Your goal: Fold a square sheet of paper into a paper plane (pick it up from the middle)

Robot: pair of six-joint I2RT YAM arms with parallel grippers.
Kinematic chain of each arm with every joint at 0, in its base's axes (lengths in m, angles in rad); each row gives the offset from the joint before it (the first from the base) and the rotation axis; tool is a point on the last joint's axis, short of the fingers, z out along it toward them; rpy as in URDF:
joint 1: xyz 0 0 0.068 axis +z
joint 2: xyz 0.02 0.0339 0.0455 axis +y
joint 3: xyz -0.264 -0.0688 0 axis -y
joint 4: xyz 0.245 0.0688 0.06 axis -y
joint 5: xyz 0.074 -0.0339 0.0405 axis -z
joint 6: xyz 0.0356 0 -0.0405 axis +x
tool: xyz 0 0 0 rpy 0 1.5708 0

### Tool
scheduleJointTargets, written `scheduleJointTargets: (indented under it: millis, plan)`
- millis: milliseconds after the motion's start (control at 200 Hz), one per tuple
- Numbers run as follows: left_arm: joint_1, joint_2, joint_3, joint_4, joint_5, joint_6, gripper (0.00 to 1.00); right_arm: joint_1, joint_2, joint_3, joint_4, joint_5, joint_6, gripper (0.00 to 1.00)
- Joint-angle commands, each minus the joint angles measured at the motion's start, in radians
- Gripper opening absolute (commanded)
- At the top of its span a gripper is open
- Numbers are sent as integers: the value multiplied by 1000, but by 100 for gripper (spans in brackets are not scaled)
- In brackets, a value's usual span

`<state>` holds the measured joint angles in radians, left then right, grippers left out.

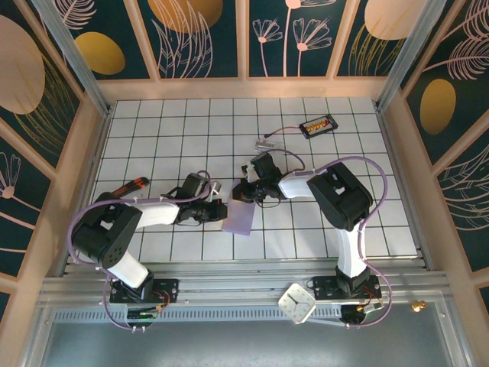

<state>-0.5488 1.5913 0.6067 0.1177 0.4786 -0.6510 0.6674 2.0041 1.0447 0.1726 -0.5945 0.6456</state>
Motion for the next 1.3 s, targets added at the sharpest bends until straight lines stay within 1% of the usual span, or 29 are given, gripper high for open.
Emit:
scheduleJointTargets:
  millis: [0, 160, 380, 560, 731, 951, 1086, 1296]
  plan:
    - [8, -43, 3, -15, 8, -57, 14, -9, 37, -23, -33, 45, -31, 3]
    - [10, -16, 35, 8, 4, -75, 14, -11, 36, -27, -34, 50, -36, 2]
    - [11, 57, 51, -6, -17, -45, 7, -14, 32, -24, -42, 53, -40, 2]
    - [11, 85, 27, -39, -37, -9, 0, -18, 25, -21, -42, 50, -41, 2]
    - [10, 76, -4, -74, -46, 17, 0, -34, -7, 1, -9, -5, -29, 4]
    - [11, 75, -11, -95, -47, 35, 0, -32, -61, -2, 113, -105, 69, 6]
    - [11, 75, -4, -99, -48, 40, 0, -10, -48, 7, 115, -110, 83, 6]
    - [10, 75, -6, -100, -50, 41, 0, 13, 13, 28, 110, -102, 90, 5]
